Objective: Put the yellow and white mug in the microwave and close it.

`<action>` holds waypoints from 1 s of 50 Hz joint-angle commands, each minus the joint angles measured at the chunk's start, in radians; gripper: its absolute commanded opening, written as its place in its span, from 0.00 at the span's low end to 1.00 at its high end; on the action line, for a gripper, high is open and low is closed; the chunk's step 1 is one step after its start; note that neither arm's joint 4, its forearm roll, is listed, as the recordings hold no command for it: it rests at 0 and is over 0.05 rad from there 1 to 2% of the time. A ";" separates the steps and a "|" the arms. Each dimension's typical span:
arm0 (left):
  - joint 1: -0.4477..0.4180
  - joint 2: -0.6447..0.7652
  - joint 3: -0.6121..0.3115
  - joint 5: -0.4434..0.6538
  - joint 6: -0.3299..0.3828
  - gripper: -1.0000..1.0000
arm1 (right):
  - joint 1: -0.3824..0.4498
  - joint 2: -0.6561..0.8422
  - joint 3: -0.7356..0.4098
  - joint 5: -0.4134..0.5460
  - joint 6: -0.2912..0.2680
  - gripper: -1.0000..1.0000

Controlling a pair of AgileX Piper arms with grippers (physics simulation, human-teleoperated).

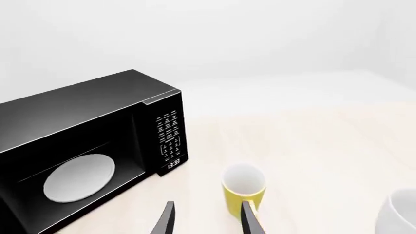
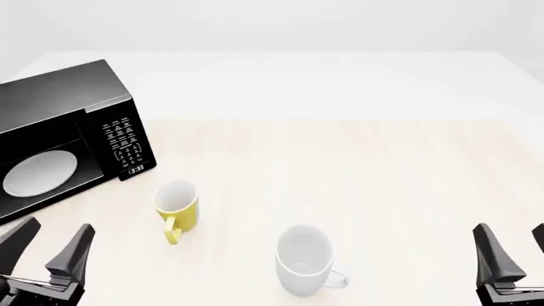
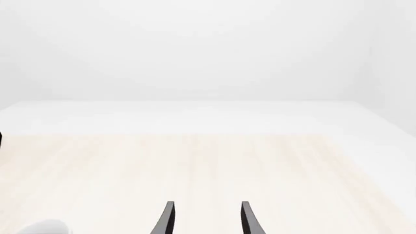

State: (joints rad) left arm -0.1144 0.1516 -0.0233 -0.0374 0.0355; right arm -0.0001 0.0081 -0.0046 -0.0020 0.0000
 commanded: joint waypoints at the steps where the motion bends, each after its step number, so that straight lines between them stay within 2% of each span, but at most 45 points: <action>1: -0.011 0.157 0.023 -0.120 0.000 1.00 | 0.000 0.000 0.000 0.000 0.000 1.00; 4: -0.018 0.253 0.023 -0.186 -0.017 1.00 | 0.000 0.000 0.000 0.000 0.000 1.00; 7: -0.021 0.442 0.023 -0.321 -0.051 1.00 | 0.000 -0.001 0.000 0.000 0.000 1.00; 11: -0.020 0.527 0.023 -0.396 -0.051 1.00 | 0.000 0.000 0.000 0.000 0.000 1.00; 12: -0.031 0.598 0.023 -0.447 -0.070 1.00 | 0.000 -0.001 0.000 0.000 0.000 1.00; 18: -0.056 0.763 0.023 -0.572 -0.115 1.00 | 0.000 -0.001 0.000 0.000 0.000 1.00; 29: -0.108 0.928 0.023 -0.694 -0.117 1.00 | 0.000 0.000 0.000 0.000 0.000 1.00; 50: -0.151 1.250 0.012 -0.935 -0.142 1.00 | 0.000 -0.001 0.000 0.000 0.000 1.00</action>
State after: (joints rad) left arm -0.2750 1.2591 -0.0279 -0.8396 -0.0953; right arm 0.0000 0.0082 -0.0047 -0.0020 0.0000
